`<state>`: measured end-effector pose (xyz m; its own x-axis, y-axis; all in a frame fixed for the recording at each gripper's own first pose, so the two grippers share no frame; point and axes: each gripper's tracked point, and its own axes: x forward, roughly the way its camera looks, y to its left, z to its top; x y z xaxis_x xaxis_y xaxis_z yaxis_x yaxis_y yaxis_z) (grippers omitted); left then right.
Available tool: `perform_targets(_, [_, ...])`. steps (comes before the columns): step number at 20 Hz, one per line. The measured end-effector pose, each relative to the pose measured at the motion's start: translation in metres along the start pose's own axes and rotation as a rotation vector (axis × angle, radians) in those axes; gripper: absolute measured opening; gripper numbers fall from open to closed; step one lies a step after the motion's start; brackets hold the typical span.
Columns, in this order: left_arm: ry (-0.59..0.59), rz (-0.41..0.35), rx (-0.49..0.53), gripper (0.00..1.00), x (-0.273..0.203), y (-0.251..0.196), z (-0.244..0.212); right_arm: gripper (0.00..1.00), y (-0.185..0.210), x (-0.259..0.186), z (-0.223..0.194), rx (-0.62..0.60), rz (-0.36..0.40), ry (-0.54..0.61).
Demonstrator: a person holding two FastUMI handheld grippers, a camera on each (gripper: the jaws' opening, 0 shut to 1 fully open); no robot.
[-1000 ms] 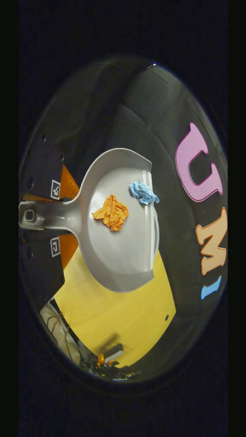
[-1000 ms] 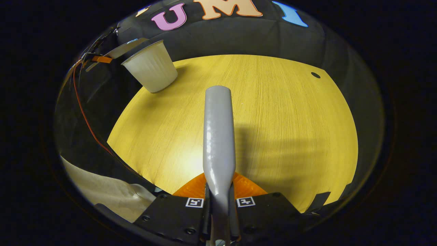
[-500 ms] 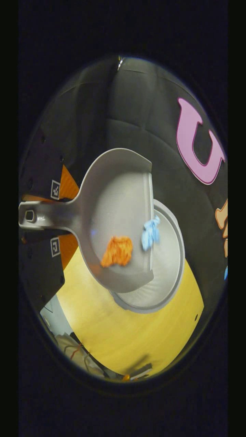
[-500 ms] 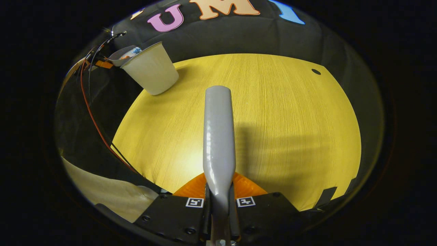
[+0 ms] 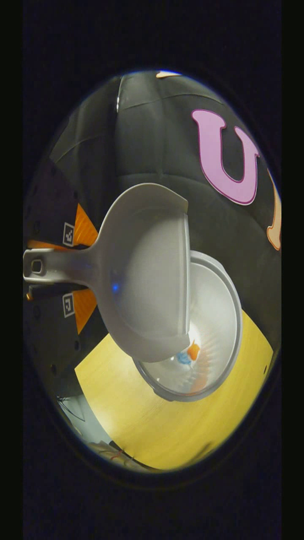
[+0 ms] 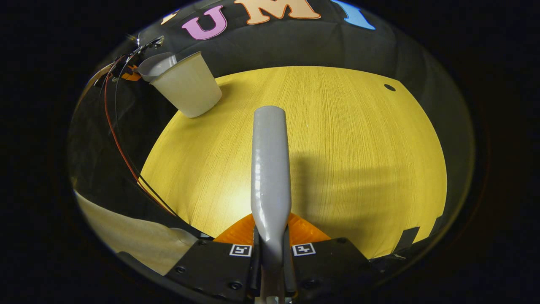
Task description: Pick up the small broom and dustpan from the desktop, sweep the trash into the dustpan with the broom, and then empty the trash into the garbage bin.
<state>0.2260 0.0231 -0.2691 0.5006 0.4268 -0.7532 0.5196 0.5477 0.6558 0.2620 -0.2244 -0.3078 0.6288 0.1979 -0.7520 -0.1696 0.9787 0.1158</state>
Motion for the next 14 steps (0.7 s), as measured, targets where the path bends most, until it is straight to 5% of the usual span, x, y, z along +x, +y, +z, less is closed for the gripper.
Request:
perform_targets(3, [-0.09, -0.031, -0.109, 0.25, -0.002, -0.015, 0.01, 0.19, -0.001, 0.001, 0.0, -0.004, 0.005, 0.001])
perform_targets(10, [-0.445, -0.276, -0.499, 0.27, -0.06, -0.074, 0.077, 0.19, -0.005, -0.006, -0.002, 0.005, 0.025, -0.017])
perform_targets(14, [-0.583, -0.359, -0.551, 0.24, -0.115, -0.101, 0.12, 0.19, -0.008, -0.011, -0.006, 0.005, 0.031, -0.038])
